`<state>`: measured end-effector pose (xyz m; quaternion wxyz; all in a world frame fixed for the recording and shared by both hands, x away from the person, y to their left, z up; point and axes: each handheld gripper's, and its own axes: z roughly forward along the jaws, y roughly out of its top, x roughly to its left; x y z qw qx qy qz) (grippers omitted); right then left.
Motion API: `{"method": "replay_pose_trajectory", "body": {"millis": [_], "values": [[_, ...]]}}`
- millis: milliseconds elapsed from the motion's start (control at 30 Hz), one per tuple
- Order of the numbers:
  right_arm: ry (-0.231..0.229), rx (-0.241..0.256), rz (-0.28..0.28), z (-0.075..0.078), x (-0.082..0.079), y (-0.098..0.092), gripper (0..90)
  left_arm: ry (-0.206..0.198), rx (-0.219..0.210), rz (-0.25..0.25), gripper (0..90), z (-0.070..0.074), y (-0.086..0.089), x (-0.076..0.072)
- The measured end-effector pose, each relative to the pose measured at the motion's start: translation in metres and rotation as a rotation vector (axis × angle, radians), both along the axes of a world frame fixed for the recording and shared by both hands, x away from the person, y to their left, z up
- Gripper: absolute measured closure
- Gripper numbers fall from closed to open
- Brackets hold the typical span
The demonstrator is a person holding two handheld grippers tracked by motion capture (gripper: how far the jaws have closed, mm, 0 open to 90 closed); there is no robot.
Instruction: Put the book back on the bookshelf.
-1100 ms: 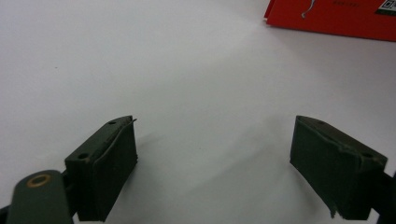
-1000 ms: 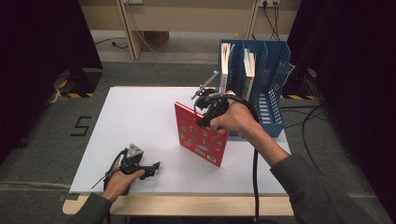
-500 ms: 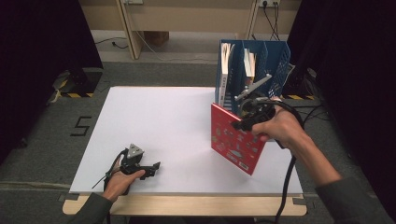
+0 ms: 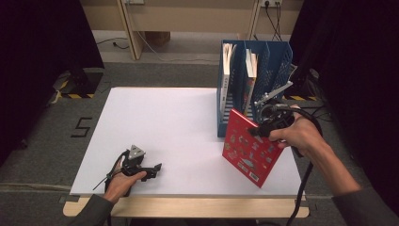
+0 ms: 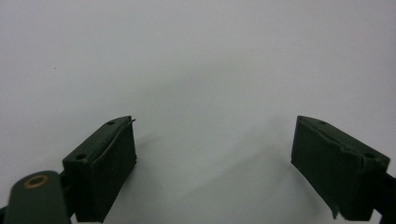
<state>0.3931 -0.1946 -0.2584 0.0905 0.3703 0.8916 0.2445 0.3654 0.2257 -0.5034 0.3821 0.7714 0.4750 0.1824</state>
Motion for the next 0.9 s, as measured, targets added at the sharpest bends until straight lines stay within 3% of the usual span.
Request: {"method": "replay_pose_trajectory", "body": {"millis": [333,500,767,900], "values": [[0.024,-0.034,0.0,-0.013,0.003,-0.002,76.1,0.0,0.001,0.0,13.1,0.0,0.0,0.0],[0.007,-0.046,0.016,-0.012,0.002,-0.002,76.9,0.0,0.001,-0.001,12.9,0.0,0.0,0.0],[-0.013,-0.008,0.024,-0.008,-0.003,-0.007,78.6,0.001,0.0,-0.001,12.9,0.0,0.0,0.0],[-0.033,0.01,-0.009,-0.002,-0.007,-0.016,78.6,0.002,0.003,-0.002,12.5,0.0,-0.001,0.0]]}}
